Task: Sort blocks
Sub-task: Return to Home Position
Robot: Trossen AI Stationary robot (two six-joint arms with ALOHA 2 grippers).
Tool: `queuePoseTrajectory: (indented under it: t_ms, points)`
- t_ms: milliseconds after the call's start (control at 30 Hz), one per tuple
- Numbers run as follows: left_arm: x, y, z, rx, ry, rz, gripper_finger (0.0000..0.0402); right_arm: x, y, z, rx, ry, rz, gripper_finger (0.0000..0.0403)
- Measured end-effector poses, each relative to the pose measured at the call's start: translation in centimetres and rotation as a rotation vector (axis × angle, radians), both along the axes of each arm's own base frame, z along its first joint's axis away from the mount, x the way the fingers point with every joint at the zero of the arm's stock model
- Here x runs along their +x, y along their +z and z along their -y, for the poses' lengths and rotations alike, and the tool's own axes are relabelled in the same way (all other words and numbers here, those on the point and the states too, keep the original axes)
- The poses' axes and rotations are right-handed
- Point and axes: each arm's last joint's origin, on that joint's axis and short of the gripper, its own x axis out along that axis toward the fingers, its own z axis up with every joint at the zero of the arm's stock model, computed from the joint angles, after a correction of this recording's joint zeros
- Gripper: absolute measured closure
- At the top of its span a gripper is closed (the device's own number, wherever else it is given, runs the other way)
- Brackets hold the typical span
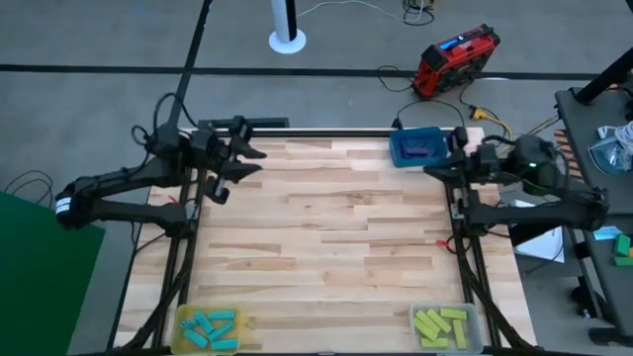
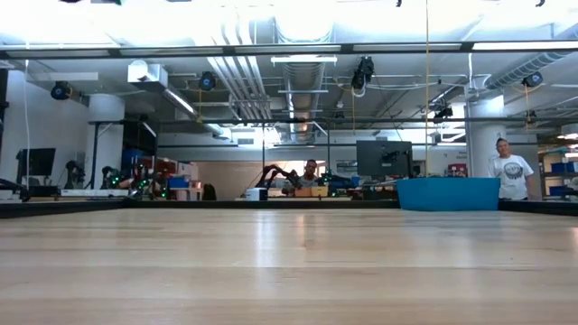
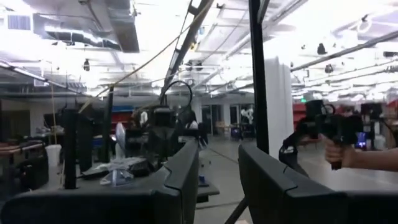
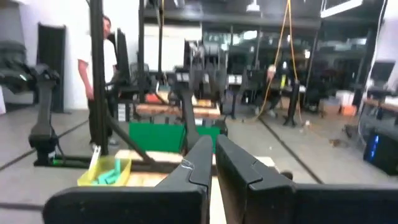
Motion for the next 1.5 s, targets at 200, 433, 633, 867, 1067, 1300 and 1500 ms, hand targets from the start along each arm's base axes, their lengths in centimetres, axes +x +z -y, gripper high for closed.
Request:
queuePoseTrajectory:
  t_ms: [200,433,633,867,1067,1300,1500]
  points:
    - [-1.2,-2.8,-0.2,-0.036,-0.011,0.112,0.0308,-3.0,-0.1,-0.5,-0.028,-0.001,0.082,0.039]
    - [-2.0,-6.3,-0.2,-0.087,-0.019,0.183,0.0308,-4.1,-2.2,-0.9,-0.069,0.042,0.119,0.039]
    - [-2.1,-9.4,-0.3,-0.173,0.029,0.116,0.0308,-2.6,-4.6,-0.7,-0.07,0.071,0.137,0.039]
    - [-3.3,-11.7,0.1,-0.154,0.031,0.179,0.0308,-1.1,-7.9,-0.6,-0.09,0.11,0.167,0.039]
    - [-4.5,-15.0,0.3,-0.223,0.058,0.145,0.0308,-1.1,-10.5,-0.6,-0.169,0.105,0.168,0.039]
    - [-5.9,-17.3,0.8,-0.231,0.065,0.132,0.0308,-0.8,-14.1,-0.5,-0.236,0.078,0.158,0.039]
    - [-5.6,-18.6,0.4,-0.254,0.081,0.023,0.0308,1.0,-17.6,-0.2,-0.15,0.099,0.131,0.039]
